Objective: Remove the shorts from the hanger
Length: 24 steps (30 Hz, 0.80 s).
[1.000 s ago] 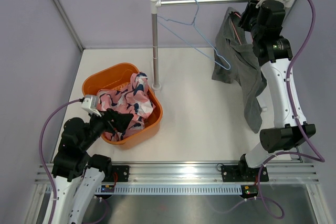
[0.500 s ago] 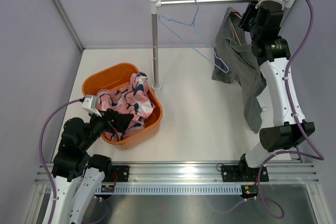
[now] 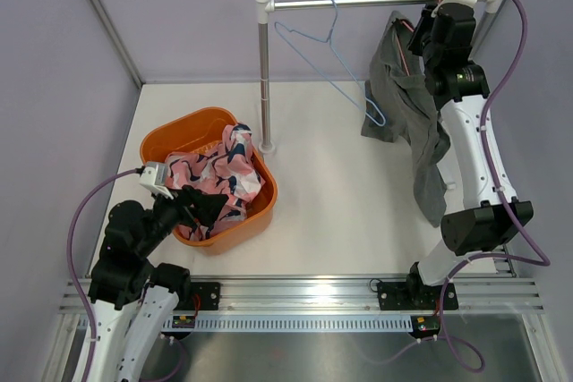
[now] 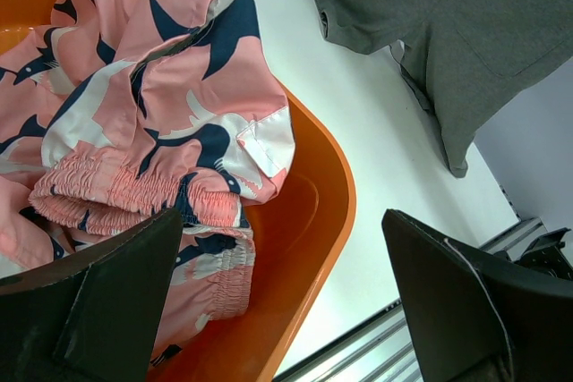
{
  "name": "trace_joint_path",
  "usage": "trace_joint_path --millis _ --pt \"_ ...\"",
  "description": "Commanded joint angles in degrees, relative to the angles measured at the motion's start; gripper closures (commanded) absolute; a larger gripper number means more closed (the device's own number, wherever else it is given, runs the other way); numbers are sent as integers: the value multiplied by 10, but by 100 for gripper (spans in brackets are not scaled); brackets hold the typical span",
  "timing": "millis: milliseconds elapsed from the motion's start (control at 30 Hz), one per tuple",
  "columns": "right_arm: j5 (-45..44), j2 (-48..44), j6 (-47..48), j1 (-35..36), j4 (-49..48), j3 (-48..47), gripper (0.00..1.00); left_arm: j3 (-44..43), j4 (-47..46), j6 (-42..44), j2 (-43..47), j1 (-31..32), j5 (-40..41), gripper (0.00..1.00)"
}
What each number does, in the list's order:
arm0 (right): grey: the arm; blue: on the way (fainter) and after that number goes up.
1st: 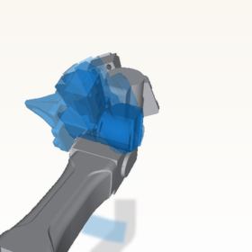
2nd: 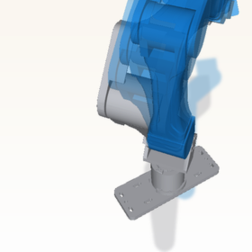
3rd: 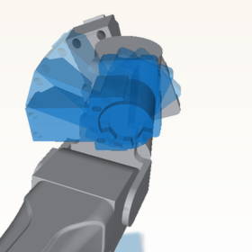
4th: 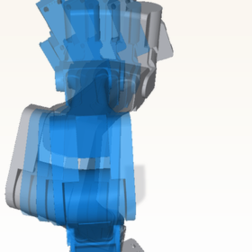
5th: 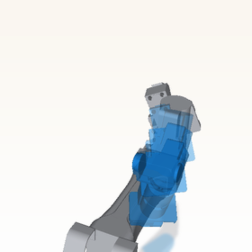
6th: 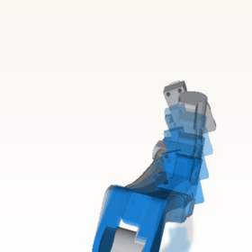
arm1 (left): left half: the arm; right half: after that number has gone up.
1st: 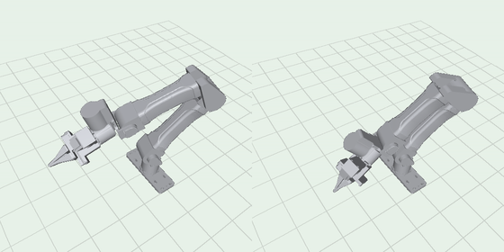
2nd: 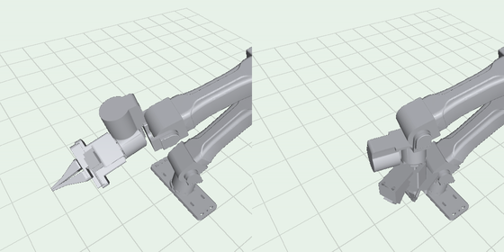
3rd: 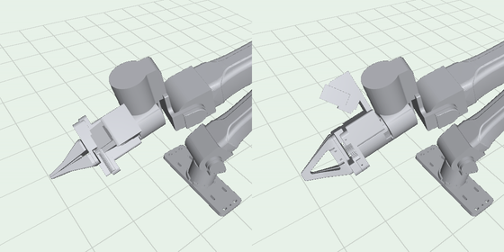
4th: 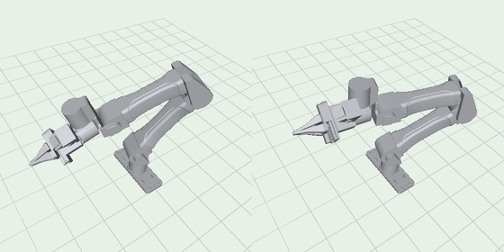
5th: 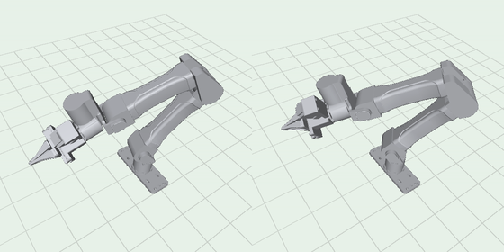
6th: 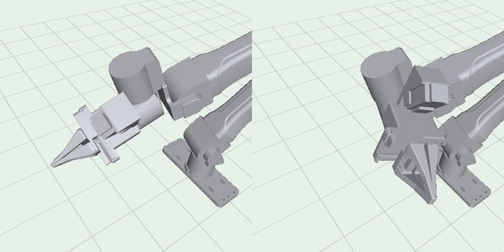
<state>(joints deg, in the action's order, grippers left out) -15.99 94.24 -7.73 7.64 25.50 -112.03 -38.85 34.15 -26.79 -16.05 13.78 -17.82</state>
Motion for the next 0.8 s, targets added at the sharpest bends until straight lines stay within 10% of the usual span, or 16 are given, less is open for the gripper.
trace_joint_path --millis 0,767 --pt "-12 6 1 -4 -20 -6 68 3 -27 8 1 2 -20 1" --pt "-12 16 -14 -5 31 -94 100 4 -29 8 1 3 -23 1"
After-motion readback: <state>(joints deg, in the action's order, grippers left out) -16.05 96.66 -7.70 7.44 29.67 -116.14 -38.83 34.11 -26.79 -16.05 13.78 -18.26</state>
